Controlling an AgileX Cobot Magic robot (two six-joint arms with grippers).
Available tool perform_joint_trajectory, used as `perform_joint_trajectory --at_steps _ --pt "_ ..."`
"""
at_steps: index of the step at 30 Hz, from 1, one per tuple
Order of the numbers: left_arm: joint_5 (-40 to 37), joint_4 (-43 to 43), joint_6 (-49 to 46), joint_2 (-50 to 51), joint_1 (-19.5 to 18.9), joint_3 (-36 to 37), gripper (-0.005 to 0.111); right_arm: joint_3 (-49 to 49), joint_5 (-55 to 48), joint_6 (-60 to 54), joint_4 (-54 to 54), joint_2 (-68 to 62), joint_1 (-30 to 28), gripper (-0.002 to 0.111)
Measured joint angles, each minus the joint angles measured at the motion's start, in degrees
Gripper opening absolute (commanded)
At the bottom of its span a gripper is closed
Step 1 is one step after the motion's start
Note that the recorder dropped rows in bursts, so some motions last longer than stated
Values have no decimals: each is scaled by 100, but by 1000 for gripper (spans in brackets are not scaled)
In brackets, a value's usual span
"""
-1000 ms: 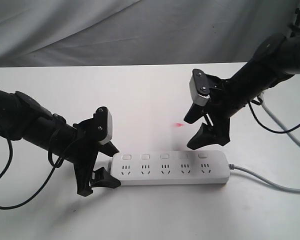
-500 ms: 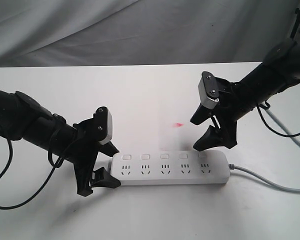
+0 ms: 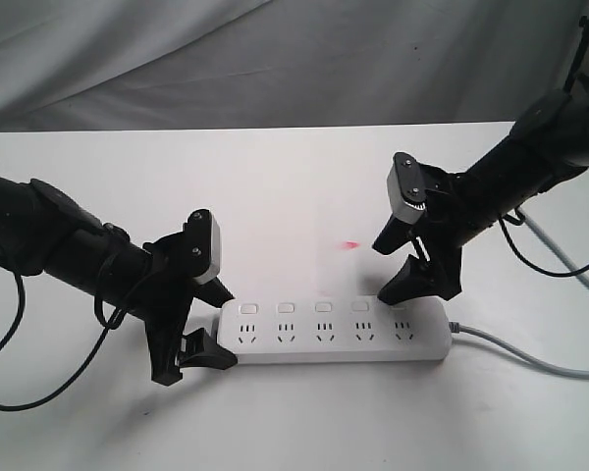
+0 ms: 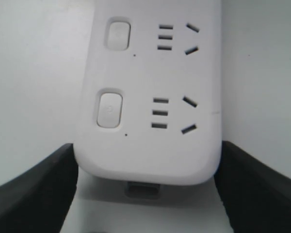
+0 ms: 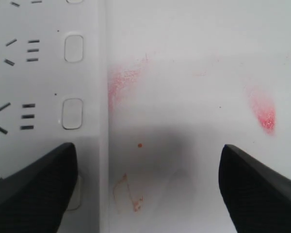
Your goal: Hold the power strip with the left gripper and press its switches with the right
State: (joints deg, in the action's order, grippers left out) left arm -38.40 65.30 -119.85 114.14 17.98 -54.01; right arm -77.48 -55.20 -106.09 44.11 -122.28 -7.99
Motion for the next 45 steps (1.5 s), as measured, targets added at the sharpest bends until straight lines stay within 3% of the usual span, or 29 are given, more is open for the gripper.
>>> perform_joint_trajectory --at_steps 45 --pt "0 0 0 0 0 0 0 -21 72 773 -415 -88 0 74"
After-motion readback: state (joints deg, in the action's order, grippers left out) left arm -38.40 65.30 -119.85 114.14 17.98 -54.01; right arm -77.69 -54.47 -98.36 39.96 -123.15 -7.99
